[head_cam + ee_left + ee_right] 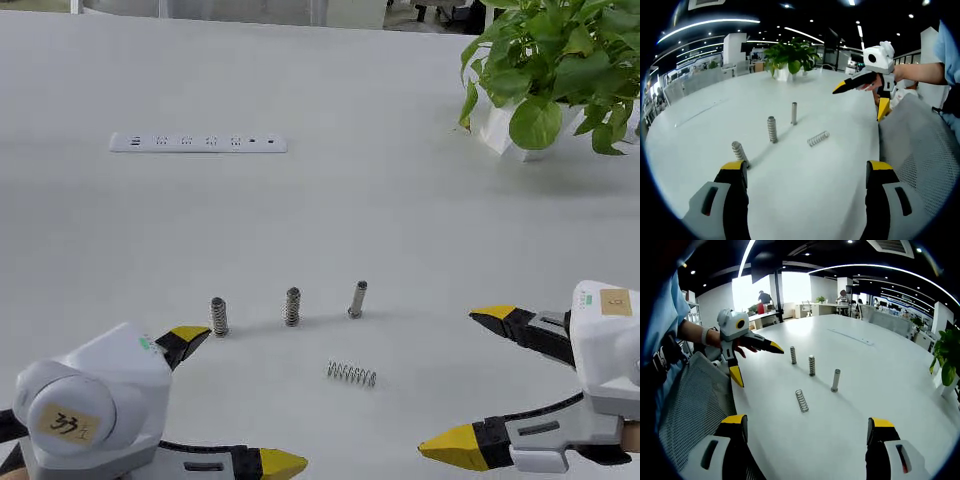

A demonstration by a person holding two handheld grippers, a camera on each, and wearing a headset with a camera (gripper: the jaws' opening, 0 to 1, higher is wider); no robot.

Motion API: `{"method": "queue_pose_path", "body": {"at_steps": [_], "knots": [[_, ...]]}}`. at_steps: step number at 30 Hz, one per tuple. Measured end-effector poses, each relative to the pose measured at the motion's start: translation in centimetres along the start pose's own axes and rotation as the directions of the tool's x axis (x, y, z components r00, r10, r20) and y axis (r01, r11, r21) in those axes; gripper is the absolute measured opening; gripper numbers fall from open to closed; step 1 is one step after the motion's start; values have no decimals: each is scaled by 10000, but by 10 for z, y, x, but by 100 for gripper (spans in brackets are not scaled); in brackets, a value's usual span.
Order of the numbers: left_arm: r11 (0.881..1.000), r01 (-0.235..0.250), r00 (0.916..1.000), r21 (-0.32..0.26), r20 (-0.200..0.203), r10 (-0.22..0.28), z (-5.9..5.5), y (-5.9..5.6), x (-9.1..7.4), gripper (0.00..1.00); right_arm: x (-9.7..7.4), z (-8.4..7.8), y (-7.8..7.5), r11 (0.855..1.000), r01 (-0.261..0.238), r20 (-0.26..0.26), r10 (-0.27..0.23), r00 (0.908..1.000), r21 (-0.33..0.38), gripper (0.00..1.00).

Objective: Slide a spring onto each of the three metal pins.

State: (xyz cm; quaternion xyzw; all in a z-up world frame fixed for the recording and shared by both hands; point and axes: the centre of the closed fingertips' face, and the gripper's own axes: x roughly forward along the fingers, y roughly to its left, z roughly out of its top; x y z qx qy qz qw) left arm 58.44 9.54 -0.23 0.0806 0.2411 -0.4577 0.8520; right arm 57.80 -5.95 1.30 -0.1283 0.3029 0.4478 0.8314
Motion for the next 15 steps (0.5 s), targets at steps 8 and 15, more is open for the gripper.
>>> {"method": "queue_pose_path", "body": {"at_steps": [8, 15], "knots": [[9949, 693, 9974, 735, -257, -676, 2, -10, 15, 96, -9, 0, 3, 9990, 298, 331, -309, 9990, 330, 99], [9869, 1128, 9933, 1154, -376, -1091, 7, -16, 31, 91, -18, -14, 10, 9973, 498, 207, -510, 9985, 537, 99]]}}
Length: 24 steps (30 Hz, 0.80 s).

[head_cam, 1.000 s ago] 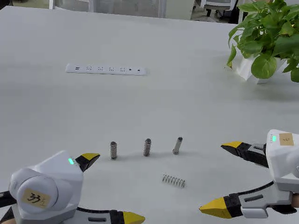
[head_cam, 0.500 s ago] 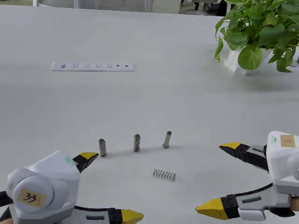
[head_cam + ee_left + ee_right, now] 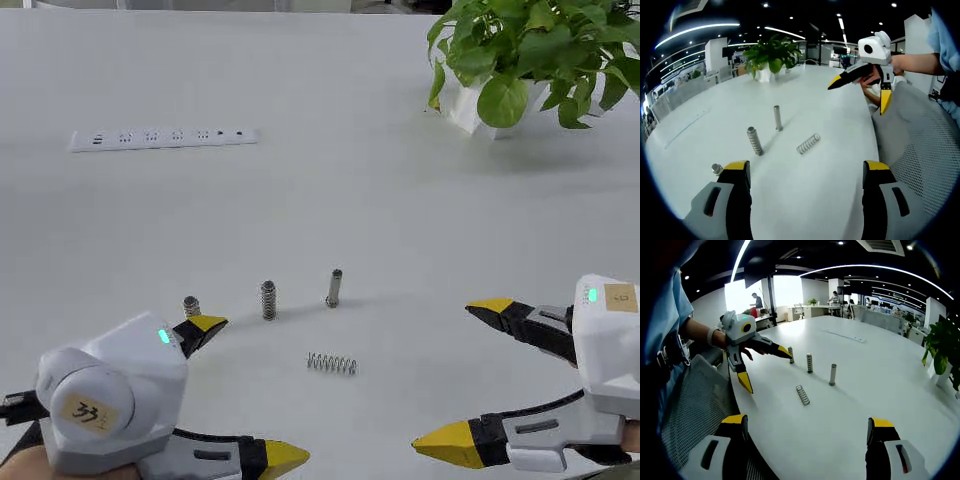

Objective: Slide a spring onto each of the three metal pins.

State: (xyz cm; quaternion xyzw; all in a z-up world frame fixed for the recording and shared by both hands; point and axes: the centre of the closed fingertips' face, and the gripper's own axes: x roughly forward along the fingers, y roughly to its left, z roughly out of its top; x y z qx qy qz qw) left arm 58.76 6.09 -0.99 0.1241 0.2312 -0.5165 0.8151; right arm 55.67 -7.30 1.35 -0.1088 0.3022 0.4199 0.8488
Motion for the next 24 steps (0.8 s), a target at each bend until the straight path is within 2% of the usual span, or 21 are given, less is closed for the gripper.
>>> {"method": "queue_pose_path", "body": {"at_steps": [6, 8, 12, 14, 18, 24], "knots": [[9990, 386, 9992, 229, -57, -385, 4, -5, 13, 87, -13, -10, -4, 9990, 340, 13, -340, 9994, 296, 99], [9987, 325, 9992, 390, -224, -317, 2, -3, 19, 82, -16, -13, -5, 9984, 429, -13, -428, 9991, 369, 99], [9969, 531, 9979, 575, -391, -509, 1, -2, 31, 73, -19, -18, -6, 9969, 538, -18, -538, 9986, 566, 99], [9946, 625, 9966, 834, -583, -578, 1, -2, 36, 70, -19, -19, -5, 9965, 547, -49, -545, 9985, 638, 99], [9912, 755, 9953, 1089, -682, -683, 4, -1, 43, 64, -21, -21, -6, 9960, 584, -79, -580, 9983, 678, 99], [9869, 929, 9918, 1317, -1002, -800, 1, 3, 53, 54, -21, -21, -6, 9950, 624, -25, -624, 9980, 775, 99]]}}
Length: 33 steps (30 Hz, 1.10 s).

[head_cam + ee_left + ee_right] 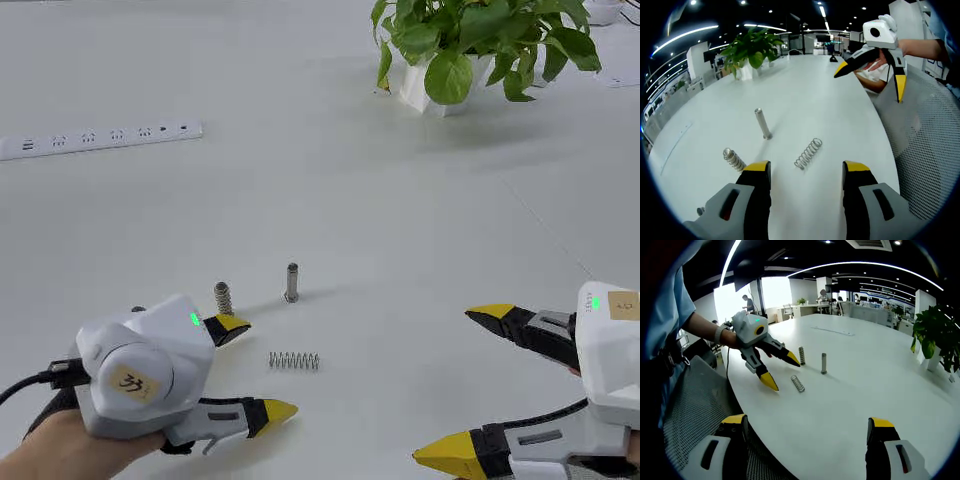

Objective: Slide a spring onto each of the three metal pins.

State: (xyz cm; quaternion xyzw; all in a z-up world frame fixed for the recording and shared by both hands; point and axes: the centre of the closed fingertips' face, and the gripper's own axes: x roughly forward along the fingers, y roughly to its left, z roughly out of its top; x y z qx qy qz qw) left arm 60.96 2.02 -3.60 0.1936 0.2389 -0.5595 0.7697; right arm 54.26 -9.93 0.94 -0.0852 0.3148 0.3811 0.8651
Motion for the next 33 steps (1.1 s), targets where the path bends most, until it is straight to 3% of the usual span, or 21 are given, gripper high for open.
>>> {"method": "queue_pose_path", "body": {"at_steps": [10, 24, 33], "knots": [[10000, 25, 9999, 1, -161, -25, -5, 3, 14, 45, 2, -2, 1, 9999, 10, -5, -10, 10000, 168, 99], [10000, -2, 10000, -78, -60, 2, -4, 5, 15, 26, 5, -3, 3, 9999, -33, -106, 34, 9999, 168, 99], [9990, 160, 9998, 412, -85, -156, -2, 2, 16, 16, 7, -2, 7, 9998, -82, -173, 85, 9998, 159, 99]]}}
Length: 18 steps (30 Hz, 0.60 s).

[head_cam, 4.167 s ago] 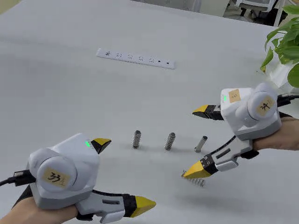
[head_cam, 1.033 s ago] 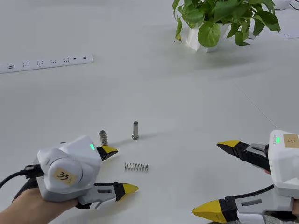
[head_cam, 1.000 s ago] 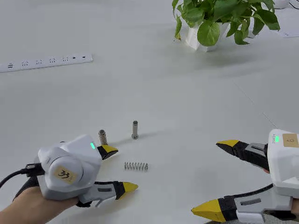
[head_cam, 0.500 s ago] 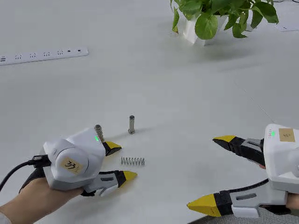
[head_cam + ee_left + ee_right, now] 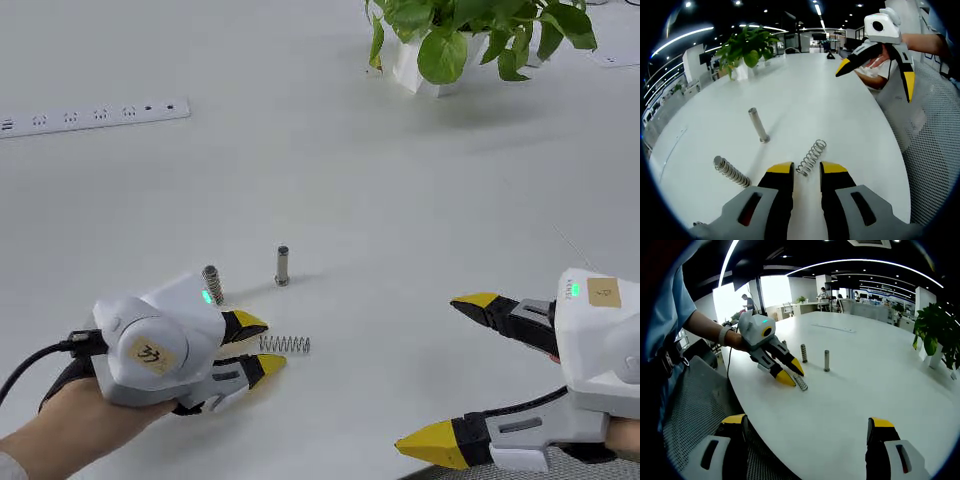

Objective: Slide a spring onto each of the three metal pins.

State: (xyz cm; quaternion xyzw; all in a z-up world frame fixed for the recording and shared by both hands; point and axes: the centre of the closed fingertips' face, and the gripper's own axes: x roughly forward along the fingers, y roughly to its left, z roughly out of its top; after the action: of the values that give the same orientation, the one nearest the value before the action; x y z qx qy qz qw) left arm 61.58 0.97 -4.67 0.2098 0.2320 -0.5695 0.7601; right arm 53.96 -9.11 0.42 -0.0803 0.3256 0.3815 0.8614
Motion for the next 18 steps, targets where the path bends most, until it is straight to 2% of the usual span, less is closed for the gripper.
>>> {"method": "queue_pose_path", "body": {"at_steps": [7, 13, 18], "knots": [[9987, 49, 9999, 502, -166, -41, 0, 0, -1, 9, 1, 0, 1, 10000, -25, -41, 25, 10000, 6, 99], [9983, 61, 9997, 585, -246, -47, 0, -1, -1, 8, 2, -2, 3, 10000, -76, -77, 76, 9999, 38, 99], [9990, 61, 9996, 434, -279, -49, -1, -1, -1, 7, 2, -4, 4, 10000, -91, -114, 92, 9999, 39, 99]]}}
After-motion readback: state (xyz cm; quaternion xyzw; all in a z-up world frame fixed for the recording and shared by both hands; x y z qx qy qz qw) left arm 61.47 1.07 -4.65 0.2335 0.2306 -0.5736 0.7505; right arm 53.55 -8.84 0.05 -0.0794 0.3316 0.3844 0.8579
